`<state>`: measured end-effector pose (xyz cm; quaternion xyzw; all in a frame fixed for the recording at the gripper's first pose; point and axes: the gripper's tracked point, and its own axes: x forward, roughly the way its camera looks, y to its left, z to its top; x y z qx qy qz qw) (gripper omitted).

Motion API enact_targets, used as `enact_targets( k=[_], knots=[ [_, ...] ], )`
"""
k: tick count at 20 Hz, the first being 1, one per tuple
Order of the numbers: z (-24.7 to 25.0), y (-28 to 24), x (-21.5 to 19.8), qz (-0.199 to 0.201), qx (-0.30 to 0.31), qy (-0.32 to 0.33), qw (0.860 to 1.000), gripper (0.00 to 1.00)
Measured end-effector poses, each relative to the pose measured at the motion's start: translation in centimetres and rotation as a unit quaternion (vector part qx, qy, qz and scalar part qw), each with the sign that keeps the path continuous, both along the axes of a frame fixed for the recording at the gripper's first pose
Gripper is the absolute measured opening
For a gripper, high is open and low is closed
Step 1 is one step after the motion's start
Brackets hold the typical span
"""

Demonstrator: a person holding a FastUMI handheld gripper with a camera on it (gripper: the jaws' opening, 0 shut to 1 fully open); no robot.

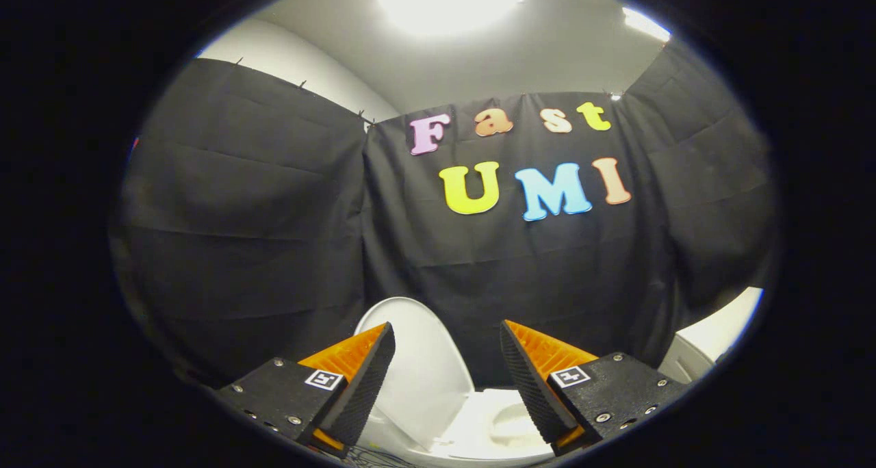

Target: Open the toilet lid.

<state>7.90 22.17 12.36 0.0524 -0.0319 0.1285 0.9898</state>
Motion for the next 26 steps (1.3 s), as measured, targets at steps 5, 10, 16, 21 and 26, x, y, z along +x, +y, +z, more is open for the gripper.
enact_targets(
  k=[5,10,16,21,26],
  knots=[
    [-1.7,-7.0,-1.8,-0.036,-0.032,-0.022,0.999,0.95],
    [-4.4,-12.8,-4.3,-0.083,-0.068,-0.017,0.994,0.95],
    [-9.1,-16.7,-6.0,-0.116,-0.056,0.016,0.991,0.96],
    [-10.8,-16.2,-6.1,-0.114,-0.060,0.015,0.992,0.96],
    [-12.6,-16.0,-5.9,-0.111,-0.076,0.032,0.990,0.96]
  ],
)
